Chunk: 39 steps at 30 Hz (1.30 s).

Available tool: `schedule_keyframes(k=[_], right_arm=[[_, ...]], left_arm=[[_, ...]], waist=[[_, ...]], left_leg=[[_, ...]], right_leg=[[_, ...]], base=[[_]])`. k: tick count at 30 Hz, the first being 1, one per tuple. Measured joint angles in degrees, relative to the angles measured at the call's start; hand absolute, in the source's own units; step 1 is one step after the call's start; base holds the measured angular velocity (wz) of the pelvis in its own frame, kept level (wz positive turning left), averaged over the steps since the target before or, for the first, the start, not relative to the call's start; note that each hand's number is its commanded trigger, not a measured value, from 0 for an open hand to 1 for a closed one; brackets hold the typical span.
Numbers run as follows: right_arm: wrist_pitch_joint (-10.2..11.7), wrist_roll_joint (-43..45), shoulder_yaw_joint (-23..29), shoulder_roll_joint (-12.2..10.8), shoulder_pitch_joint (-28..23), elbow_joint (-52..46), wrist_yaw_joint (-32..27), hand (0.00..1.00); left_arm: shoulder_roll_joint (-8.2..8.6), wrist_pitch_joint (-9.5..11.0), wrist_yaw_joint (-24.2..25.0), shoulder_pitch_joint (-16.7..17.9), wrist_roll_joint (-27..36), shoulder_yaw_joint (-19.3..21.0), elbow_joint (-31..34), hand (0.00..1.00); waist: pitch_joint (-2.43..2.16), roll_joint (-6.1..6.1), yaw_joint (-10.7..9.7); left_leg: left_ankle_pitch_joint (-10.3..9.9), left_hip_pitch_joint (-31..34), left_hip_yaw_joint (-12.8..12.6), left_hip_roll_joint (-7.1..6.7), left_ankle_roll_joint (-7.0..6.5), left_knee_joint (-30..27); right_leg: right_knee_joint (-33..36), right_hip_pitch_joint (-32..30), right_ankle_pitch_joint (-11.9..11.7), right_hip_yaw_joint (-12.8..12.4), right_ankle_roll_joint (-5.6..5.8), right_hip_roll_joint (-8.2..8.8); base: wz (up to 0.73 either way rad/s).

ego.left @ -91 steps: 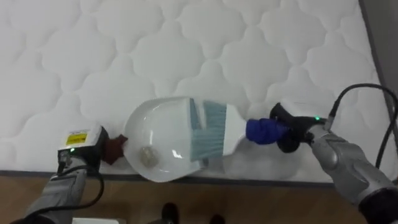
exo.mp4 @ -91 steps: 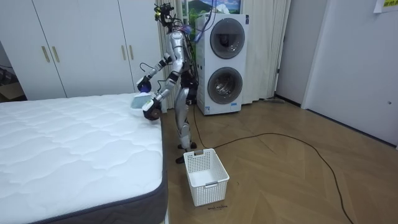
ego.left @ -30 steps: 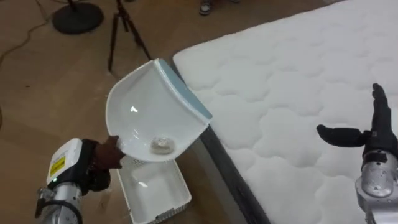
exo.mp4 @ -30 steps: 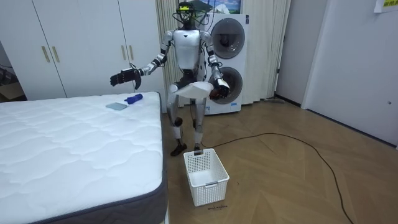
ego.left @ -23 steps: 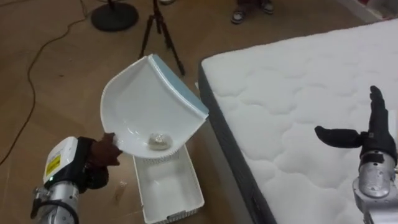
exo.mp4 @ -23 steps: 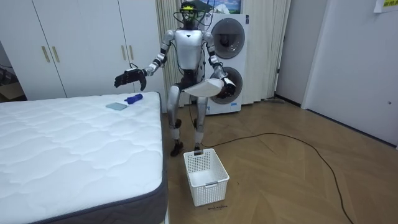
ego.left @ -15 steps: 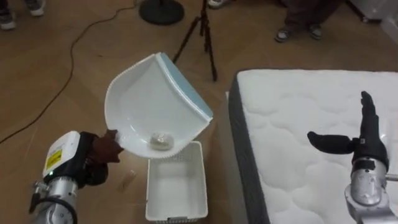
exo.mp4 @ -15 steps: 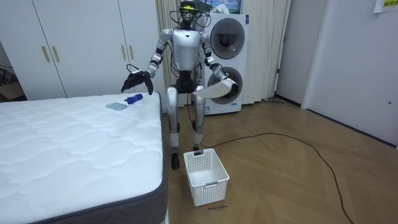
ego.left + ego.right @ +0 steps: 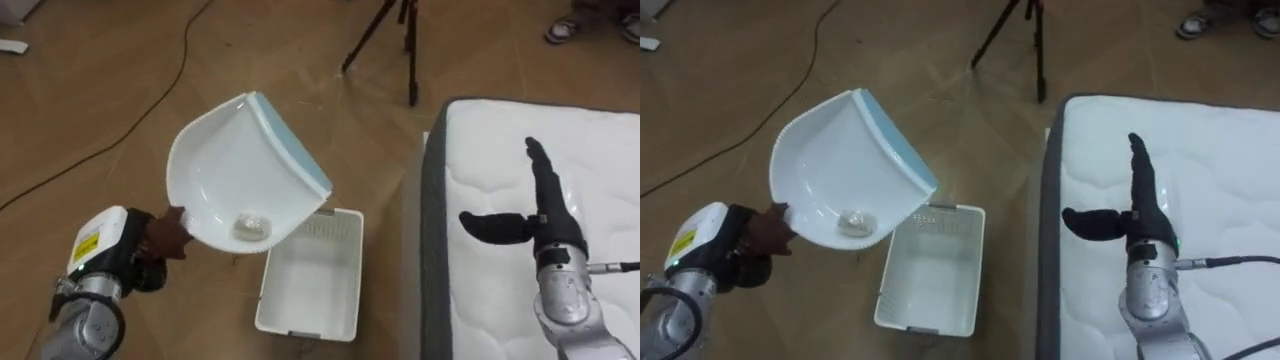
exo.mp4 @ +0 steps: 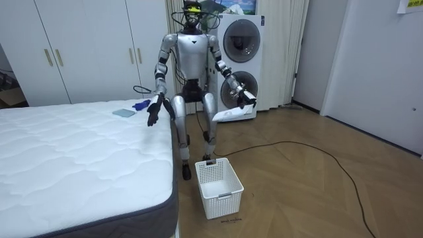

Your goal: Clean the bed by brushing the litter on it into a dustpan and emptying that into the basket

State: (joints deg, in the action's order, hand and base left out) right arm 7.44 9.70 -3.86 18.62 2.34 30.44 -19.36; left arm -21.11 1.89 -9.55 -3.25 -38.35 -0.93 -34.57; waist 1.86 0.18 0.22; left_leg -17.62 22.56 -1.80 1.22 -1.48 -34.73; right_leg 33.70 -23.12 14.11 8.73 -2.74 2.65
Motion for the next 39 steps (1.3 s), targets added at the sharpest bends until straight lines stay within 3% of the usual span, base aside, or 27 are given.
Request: schedule_keyframes(k=[5, 9, 13, 17, 21, 25, 28, 30, 33, 39], right_arm=[[-0.02, 0.12, -0.35, 0.05, 0.72, 3.38, 0.12, 0.0], [-0.01, 2.37, -1.77, 0.15, 1.11, 5.43, 0.31, 0.0], [0.0, 3.09, -2.27, 0.27, 1.08, 5.48, 0.83, 0.0], [0.0, 6.75, -4.62, 0.62, 1.14, 5.93, 1.5, 0.0], [-0.03, 6.24, -6.27, 2.36, 1.99, 5.92, 0.85, 0.0], [-0.02, 6.68, -7.08, 2.4, 2.74, 5.92, 0.76, 0.0], [-0.05, 6.78, -7.85, 2.52, 3.28, 5.89, 0.54, 0.0], [-0.02, 6.63, -8.73, 3.56, 3.18, 5.38, -0.21, 0.0], [0.1, 6.73, -9.83, 3.98, 2.99, 4.48, -1.29, 0.0], [0.79, 6.78, -10.08, 4.02, 2.4, 4.09, -2.37, 0.0]], left_arm=[[-3.93, -0.48, -0.93, -3.72, -0.41, -2.96, -3.73, 1.0], [-9.1, -0.32, -0.87, -7.62, -2.51, -7.06, -5.53, 1.0], [-11.51, -0.7, 0.71, -11.01, -4.1, -10.1, -6.02, 1.0], [-14.06, -1.78, 5.38, -13.77, -5.23, -16.37, -6.03, 1.0], [-14.38, -2.75, 9.72, -15.24, -6.43, -21.03, -6.79, 1.0], [-14.59, -3.83, 12.9, -15.26, -7.34, -22.3, -7.28, 1.0], [-14.78, -4.47, 14.1, -15.32, -7.31, -23.21, -7.59, 1.0], [-15.27, -4.45, 14.95, -16.07, -7.42, -25.6, -8.34, 1.0], [-15.78, -4.43, 15.89, -16.8, -7.88, -26.83, -9.49, 1.0], [-16.41, -4.62, 16.52, -19.31, -9.57, -26.87, -11.66, 1.0]], waist=[[0.71, 1.43, -2.16], [0.66, 2.3, -4.1], [0.79, 3.99, -5.34], [0.66, 5.4, -6.43], [0.72, 6.45, -7.01], [0.68, 7.01, -8.09], [0.74, 8.28, -9.43], [0.55, 9.45, -9.49], [0.34, 10.21, -9.6], [0.39, 10.52, -10.37]], left_leg=[[0.62, 4.96, 0.4, -0.32, 0.52, -1.0], [1.95, 7.94, -0.01, -1.07, 0.28, -0.05], [2.36, 9.86, -1.0, -1.19, -0.18, 0.27], [2.84, 10.45, -3.3, -1.59, -0.99, 1.43], [3.22, 10.82, -5.86, -1.97, -1.63, 1.82], [3.39, 10.83, -7.49, -1.86, -1.94, 2.26], [3.67, 10.79, -8.21, -1.87, -2.45, 3.18], [3.95, 10.6, -9.24, -1.97, -2.73, 4.1], [4.17, 9.63, -10.48, -1.98, -2.76, 5.04], [4.24, 8.79, -12.53, -1.79, -2.74, 5.11]], right_leg=[[1.27, -4.35, 0.73, 1.09, -0.39, 0.8], [2.16, -8.03, 0.44, 1.67, -0.6, 2.05], [2.02, -9.87, 0.44, 1.98, -0.36, 2.67], [2.88, -11.22, 0.84, 1.73, 0.33, 3.84], [4.18, -12.81, 1.12, 0.88, 0.92, 5.05], [4.36, -13.24, 1.2, 0.62, 1.03, 5.34], [3.94, -13.33, 1.17, 0.75, 1.14, 5.53], [4.03, -13.95, 1.1, -0.22, 1.29, 5.62], [4.12, -13.96, 1.07, -1.14, 1.33, 5.62], [4.83, -14.04, 1.37, -1.56, 1.29, 5.99]], base=[[0.13], [0.13], [0.09], [0.06], [-0.01], [-0.02], [0.06], [-0.11], [-0.18], [-0.02]])
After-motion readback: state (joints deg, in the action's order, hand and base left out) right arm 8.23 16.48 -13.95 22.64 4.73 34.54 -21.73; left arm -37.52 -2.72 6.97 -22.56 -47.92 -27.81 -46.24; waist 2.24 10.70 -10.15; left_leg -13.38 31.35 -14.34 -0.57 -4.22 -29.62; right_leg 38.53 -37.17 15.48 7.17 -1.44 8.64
